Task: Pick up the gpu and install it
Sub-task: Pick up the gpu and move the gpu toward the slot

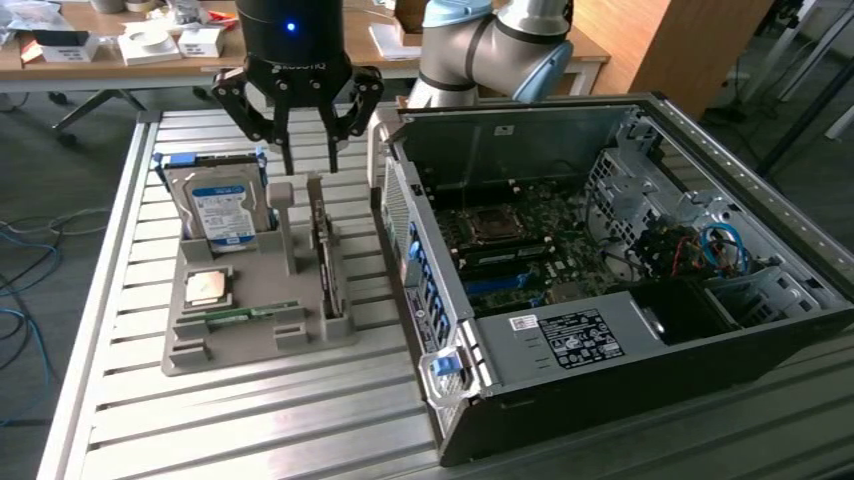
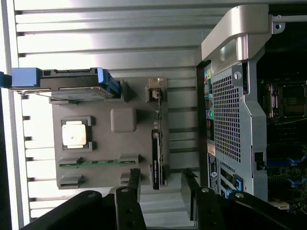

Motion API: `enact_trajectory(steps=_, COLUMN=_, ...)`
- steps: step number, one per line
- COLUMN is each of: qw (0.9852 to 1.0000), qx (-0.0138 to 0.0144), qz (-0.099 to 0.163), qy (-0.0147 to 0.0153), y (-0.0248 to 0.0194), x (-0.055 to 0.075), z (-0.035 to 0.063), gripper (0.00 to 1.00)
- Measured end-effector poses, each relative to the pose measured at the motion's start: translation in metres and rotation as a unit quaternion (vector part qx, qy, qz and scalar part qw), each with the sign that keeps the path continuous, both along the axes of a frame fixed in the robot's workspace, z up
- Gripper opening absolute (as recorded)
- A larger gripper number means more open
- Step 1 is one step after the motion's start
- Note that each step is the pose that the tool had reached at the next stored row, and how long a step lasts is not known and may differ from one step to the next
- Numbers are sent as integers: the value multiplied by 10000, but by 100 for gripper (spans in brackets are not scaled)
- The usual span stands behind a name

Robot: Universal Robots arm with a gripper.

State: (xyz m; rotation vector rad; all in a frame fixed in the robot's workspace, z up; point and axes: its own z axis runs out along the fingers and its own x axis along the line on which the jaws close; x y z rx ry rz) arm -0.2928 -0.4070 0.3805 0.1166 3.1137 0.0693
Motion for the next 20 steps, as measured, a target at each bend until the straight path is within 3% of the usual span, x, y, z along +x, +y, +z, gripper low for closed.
enact_trajectory(steps=6, qw=10000, qx=0, qz=0, qy=0, y=0, x=0, z=-11, gripper=47)
enact_trajectory(steps=20, qw=10000, qx=0, qz=0, qy=1, y=0, x=0, z=-138, gripper=47)
